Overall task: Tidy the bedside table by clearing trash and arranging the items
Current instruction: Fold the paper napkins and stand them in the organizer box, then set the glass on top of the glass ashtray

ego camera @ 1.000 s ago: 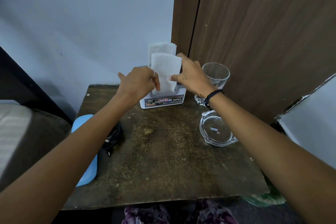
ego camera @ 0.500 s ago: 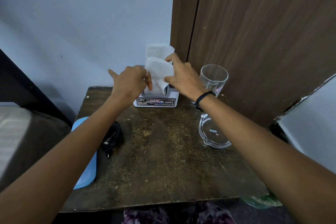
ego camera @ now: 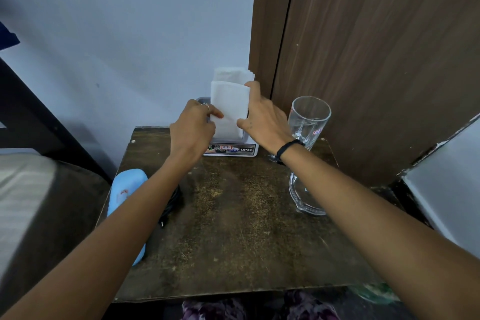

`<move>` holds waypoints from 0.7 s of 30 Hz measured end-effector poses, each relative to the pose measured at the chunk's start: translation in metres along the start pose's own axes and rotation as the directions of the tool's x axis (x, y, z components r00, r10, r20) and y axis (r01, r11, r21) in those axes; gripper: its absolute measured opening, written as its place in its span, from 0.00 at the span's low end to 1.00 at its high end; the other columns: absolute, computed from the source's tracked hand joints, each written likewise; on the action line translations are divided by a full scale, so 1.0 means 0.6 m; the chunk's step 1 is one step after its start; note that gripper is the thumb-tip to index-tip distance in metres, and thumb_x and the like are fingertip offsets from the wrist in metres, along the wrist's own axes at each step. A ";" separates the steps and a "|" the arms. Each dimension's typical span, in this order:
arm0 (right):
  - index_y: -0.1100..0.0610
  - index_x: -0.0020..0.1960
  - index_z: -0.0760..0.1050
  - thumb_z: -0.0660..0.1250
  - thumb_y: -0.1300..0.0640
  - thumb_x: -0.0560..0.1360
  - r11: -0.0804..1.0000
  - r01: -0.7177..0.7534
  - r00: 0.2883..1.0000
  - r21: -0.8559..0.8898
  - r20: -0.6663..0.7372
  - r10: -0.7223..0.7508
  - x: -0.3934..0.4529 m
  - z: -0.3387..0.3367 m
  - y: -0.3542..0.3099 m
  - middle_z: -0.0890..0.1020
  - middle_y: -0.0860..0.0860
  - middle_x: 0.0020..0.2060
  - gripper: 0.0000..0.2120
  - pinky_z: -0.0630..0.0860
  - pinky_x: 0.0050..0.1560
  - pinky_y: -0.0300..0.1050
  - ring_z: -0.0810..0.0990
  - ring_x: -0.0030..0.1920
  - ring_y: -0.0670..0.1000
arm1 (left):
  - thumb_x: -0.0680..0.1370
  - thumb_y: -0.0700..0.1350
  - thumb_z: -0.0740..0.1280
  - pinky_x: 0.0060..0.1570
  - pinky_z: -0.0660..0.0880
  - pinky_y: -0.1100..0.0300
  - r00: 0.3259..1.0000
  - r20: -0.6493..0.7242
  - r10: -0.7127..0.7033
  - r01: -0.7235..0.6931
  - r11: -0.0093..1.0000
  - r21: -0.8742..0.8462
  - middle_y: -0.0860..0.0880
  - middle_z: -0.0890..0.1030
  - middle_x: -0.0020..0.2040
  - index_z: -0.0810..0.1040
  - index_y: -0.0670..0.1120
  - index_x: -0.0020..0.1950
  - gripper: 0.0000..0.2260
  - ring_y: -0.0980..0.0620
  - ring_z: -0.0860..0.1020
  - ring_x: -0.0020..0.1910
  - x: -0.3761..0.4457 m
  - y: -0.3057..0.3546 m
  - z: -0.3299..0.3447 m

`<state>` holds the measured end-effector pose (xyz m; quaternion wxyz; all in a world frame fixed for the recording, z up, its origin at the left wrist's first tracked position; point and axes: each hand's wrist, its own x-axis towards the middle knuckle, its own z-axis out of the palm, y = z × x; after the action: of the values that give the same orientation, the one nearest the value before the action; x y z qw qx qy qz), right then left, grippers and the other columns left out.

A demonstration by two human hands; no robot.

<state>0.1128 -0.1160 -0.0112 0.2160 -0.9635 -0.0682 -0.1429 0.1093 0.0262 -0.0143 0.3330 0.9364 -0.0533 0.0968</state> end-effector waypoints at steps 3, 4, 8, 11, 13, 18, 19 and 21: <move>0.59 0.67 0.58 0.67 0.61 0.69 1.000 -0.004 1.000 0.021 -0.017 0.004 -0.004 0.006 -0.001 0.79 0.59 0.51 0.30 0.64 0.34 0.43 0.78 0.45 0.61 | 0.76 0.37 0.61 0.53 0.73 0.42 1.000 0.004 0.012 -0.012 0.996 0.094 0.44 0.74 0.57 0.80 0.48 0.52 0.11 0.43 0.76 0.52 -0.006 0.001 -0.003; 0.59 0.66 0.58 0.67 0.61 0.69 1.000 -0.012 1.000 0.025 -0.020 0.013 -0.005 0.007 0.000 0.78 0.59 0.51 0.30 0.64 0.34 0.43 0.78 0.45 0.60 | 0.76 0.38 0.61 0.54 0.73 0.41 1.000 0.006 0.022 -0.022 0.992 0.124 0.44 0.73 0.57 0.80 0.48 0.53 0.11 0.43 0.76 0.52 -0.008 0.001 -0.004; 0.59 0.67 0.57 0.68 0.60 0.69 0.999 -0.025 1.000 0.034 -0.019 0.025 -0.008 0.013 0.003 0.76 0.59 0.56 0.31 0.66 0.35 0.44 0.78 0.47 0.61 | 0.77 0.39 0.61 0.56 0.71 0.40 1.000 0.016 0.019 -0.021 0.983 0.182 0.43 0.72 0.57 0.79 0.47 0.55 0.11 0.44 0.75 0.53 -0.011 0.002 -0.005; 0.58 0.70 0.55 0.69 0.57 0.69 0.993 -0.075 0.997 0.094 0.025 0.073 -0.012 0.009 0.002 0.73 0.58 0.61 0.35 0.72 0.39 0.47 0.77 0.53 0.59 | 0.77 0.39 0.63 0.57 0.71 0.41 0.999 0.025 0.027 -0.032 0.972 0.231 0.42 0.70 0.60 0.78 0.45 0.58 0.11 0.43 0.72 0.58 -0.019 0.006 -0.005; 0.58 0.71 0.54 0.69 0.56 0.69 0.993 -0.091 0.996 0.072 0.005 0.090 -0.021 0.002 -0.001 0.71 0.57 0.63 0.36 0.75 0.50 0.52 0.73 0.59 0.58 | 0.77 0.40 0.64 0.60 0.70 0.43 0.997 0.014 0.071 -0.071 0.943 0.325 0.42 0.67 0.63 0.76 0.45 0.60 0.12 0.43 0.68 0.62 -0.030 0.007 -0.003; 0.58 0.68 0.63 0.65 0.58 0.73 0.994 0.049 0.980 -0.097 -0.189 -0.067 -0.074 -0.019 -0.012 0.74 0.56 0.58 0.25 0.73 0.53 0.51 0.72 0.56 0.56 | 0.77 0.44 0.64 0.68 0.61 0.42 0.974 -0.055 0.218 -0.185 0.918 0.351 0.42 0.65 0.70 0.73 0.47 0.63 0.14 0.43 0.62 0.70 -0.075 0.030 0.007; 0.58 0.66 0.65 0.64 0.59 0.74 0.994 0.064 0.978 -0.087 -0.191 -0.079 -0.087 -0.024 -0.014 0.75 0.55 0.57 0.22 0.73 0.52 0.51 0.73 0.55 0.56 | 0.77 0.44 0.64 0.66 0.65 0.43 0.969 -0.068 0.236 -0.207 0.933 0.296 0.42 0.68 0.68 0.74 0.47 0.63 0.14 0.43 0.65 0.69 -0.086 0.043 0.009; 0.57 0.63 0.68 0.64 0.60 0.75 0.998 0.058 0.982 -0.033 -0.180 -0.063 -0.112 -0.032 -0.009 0.78 0.54 0.54 0.17 0.73 0.50 0.48 0.75 0.54 0.55 | 0.77 0.42 0.64 0.57 0.73 0.47 0.967 -0.078 0.242 -0.227 0.961 0.160 0.43 0.73 0.63 0.75 0.45 0.61 0.13 0.43 0.71 0.62 -0.106 0.069 0.017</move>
<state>0.0433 -0.1242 -0.0128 0.2035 -0.9470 -0.0754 -0.2370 0.0419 -0.0098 -0.0107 0.2503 0.9400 -0.1405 0.1846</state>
